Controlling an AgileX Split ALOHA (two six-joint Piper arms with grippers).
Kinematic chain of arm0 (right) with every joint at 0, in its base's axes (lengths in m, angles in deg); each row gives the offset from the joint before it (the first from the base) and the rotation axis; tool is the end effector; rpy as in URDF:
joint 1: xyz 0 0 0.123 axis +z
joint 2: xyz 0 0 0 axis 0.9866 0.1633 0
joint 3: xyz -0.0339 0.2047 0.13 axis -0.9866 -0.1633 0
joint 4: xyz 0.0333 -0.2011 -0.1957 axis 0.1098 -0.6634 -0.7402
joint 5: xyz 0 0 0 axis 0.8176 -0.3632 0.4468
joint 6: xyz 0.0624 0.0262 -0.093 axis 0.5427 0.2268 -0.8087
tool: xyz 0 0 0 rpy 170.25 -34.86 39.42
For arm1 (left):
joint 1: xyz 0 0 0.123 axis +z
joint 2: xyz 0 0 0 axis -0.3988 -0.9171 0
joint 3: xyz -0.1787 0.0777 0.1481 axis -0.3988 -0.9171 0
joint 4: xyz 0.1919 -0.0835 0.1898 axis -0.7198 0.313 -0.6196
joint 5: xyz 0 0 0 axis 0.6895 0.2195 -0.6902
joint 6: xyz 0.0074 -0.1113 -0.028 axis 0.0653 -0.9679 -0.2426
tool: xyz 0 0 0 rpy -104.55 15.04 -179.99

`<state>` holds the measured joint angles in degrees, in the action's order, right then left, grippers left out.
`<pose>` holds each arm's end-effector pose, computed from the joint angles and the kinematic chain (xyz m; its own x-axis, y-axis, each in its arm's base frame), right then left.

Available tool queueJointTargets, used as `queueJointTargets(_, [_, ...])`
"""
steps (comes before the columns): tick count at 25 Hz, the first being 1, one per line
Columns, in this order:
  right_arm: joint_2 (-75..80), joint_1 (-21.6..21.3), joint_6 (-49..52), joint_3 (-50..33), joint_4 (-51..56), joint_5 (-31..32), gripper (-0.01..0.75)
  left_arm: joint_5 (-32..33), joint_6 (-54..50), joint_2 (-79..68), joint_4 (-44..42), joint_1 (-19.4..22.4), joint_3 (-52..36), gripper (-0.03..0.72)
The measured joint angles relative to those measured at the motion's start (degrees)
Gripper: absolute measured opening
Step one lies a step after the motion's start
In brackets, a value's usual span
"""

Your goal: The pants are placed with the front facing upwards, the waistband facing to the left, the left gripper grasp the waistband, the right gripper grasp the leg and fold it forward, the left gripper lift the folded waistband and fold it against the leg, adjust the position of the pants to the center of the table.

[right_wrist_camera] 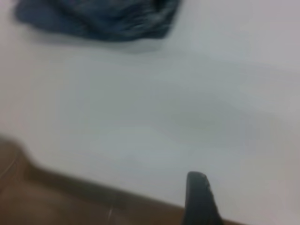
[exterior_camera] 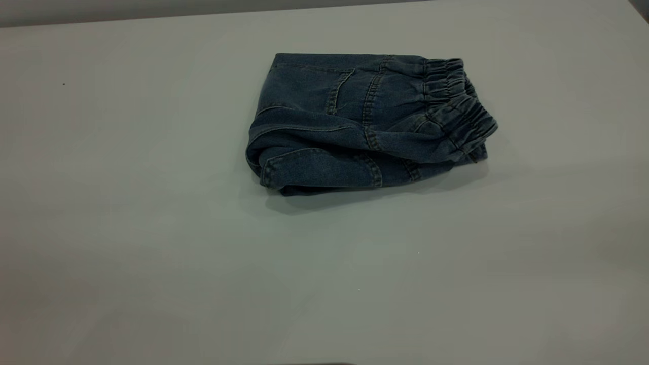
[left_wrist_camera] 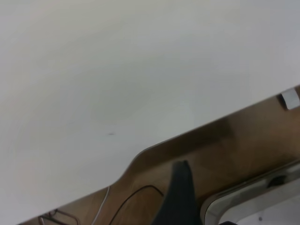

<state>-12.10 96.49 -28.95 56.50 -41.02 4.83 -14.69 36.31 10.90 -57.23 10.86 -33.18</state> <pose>0.1054 0.0311 0.2458 -0.6912 -0.0686 -0.7194 -0.1969 0.9757 0.0961 0.1186 -0.0347 0.2429 -0.6948 0.2496 -0.6745 0.3279 0.9447 0.0118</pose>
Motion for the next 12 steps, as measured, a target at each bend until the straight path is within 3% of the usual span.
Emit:
queueJointTargets(2, [-1.7, -6.4, 0.0, 0.0, 0.0, 0.0, 0.388, 0.0, 0.0, 0.0, 0.0, 2.9, 0.0, 0.582])
queueJointTargets(5, [-6.4, -11.1, 0.0, 0.0, -0.1, 0.1, 0.388, 0.0, 0.0, 0.5, 0.0, 8.5, 0.0, 0.582])
queueJointTargets(8, [-10.6, -13.3, 0.0, 0.0, -0.1, 0.3, 0.388, 0.0, 0.0, 3.5, 0.0, 12.2, 0.0, 0.582])
queueJointTargets(12, [-11.5, -13.7, 0.0, 0.0, 0.1, 0.3, 0.388, 0.1, 0.0, 10.5, 0.0, 14.0, 0.0, 0.582])
